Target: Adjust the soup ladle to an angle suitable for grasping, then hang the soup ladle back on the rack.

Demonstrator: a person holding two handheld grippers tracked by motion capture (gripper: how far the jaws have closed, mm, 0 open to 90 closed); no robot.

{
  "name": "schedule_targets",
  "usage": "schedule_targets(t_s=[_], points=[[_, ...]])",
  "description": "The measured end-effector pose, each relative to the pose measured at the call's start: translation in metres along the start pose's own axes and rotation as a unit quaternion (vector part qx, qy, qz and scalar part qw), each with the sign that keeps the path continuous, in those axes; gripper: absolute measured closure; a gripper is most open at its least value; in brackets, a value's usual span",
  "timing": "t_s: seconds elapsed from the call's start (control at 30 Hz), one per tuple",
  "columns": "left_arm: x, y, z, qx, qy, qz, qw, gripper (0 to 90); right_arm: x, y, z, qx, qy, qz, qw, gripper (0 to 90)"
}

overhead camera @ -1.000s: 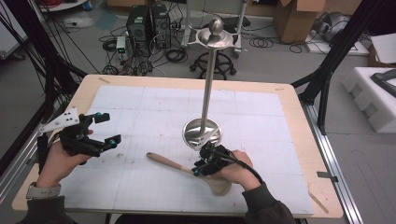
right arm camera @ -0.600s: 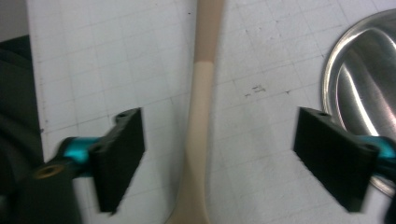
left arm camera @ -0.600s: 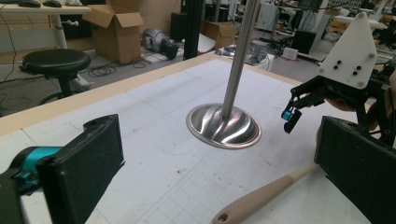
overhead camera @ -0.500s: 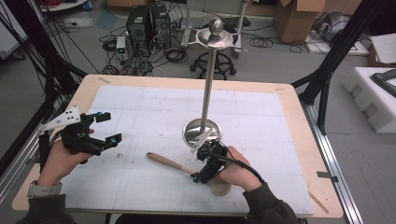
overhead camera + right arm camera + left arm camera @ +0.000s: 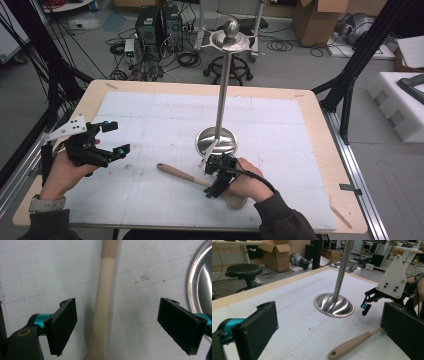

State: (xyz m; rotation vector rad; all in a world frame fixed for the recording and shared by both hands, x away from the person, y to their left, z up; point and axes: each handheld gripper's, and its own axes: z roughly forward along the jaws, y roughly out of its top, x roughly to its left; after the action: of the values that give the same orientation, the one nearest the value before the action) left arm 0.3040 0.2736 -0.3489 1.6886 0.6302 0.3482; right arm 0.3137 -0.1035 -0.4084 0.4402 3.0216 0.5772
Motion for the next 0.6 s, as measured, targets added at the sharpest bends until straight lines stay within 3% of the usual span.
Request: schedule_targets(t_s=[0.27,0.33,0.6], points=[[-0.0005,0.0001,0.0009,-0.002,-0.005,-0.001,1.0000,1.8,0.0007,0.0006,0.0049,0.021,0.000,-0.003,0.9998,20.7],[0.0007,0.0003,0.0005,-0.003,-0.003,-0.001,1.0000,1.8,0.0006,0.0012,0.0069,0.027,0.011,0.002,0.9996,23.8],[0.0017,-0.0005,0.0020,0.001,-0.001,-0.003,1.0000,1.8,0.0006,0.0027,0.0064,0.037,-0.004,0.013,0.9992,39.2]])
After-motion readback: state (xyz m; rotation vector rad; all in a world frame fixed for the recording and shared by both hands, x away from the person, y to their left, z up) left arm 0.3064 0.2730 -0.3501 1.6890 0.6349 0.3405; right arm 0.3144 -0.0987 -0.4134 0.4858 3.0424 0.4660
